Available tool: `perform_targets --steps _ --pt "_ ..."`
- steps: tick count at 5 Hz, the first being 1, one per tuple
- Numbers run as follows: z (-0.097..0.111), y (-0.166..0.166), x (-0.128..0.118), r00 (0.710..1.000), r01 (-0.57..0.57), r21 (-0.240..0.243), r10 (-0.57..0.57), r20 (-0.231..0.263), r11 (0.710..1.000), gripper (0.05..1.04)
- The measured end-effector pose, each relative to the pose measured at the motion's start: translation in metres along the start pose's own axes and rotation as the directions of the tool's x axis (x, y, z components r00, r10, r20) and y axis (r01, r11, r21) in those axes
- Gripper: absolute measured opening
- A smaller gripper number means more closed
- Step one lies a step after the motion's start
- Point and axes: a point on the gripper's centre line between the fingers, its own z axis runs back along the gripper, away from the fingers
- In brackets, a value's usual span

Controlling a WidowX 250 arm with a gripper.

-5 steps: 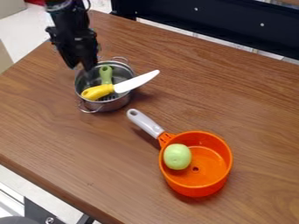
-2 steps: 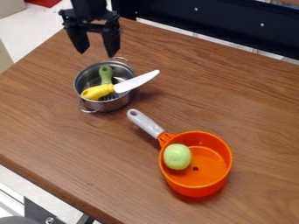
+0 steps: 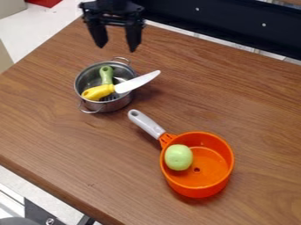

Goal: Place the silver pot on top to the left of the pan

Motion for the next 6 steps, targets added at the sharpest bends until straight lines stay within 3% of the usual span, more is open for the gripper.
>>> perform_targets --steps 3,4,5,6 --pt "0.003 -0.052 0.007 1.000 0.019 -0.014 -0.019 -0.001 1.000 0.997" --pt "-0.001 -0.070 0.008 1.000 0.007 -0.016 -0.007 -0.025 1.000 0.997" --pt "-0.007 -0.088 0.005 0.999 0.024 -0.055 -0.025 -0.024 0.998 0.997" --pt "-0.008 -0.104 0.002 0.999 0.033 -0.064 -0.035 -0.029 0.997 0.997"
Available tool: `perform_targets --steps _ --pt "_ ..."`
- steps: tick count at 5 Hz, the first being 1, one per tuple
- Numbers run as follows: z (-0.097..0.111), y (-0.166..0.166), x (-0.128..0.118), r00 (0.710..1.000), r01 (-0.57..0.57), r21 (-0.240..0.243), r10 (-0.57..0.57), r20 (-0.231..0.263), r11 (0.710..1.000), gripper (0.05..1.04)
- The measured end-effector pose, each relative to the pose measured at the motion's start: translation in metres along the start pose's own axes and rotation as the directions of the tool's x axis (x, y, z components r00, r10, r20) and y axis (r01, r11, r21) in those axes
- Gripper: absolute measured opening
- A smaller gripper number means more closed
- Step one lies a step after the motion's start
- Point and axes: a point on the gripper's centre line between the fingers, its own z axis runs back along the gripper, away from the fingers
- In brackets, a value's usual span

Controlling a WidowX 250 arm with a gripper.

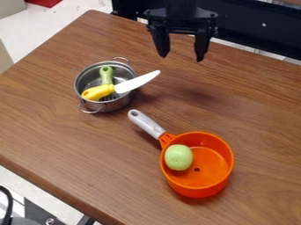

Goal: Place the silver pot on top to the left of the pan

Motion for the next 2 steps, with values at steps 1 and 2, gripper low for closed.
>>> perform_targets --steps 1,2 --pt "0.0017 -0.0067 0.0020 1.000 -0.004 0.013 0.004 0.010 1.000 0.997" --pt "0.0098 -0.0085 0.0060 1.000 -0.011 0.011 0.011 0.010 1.000 0.997"
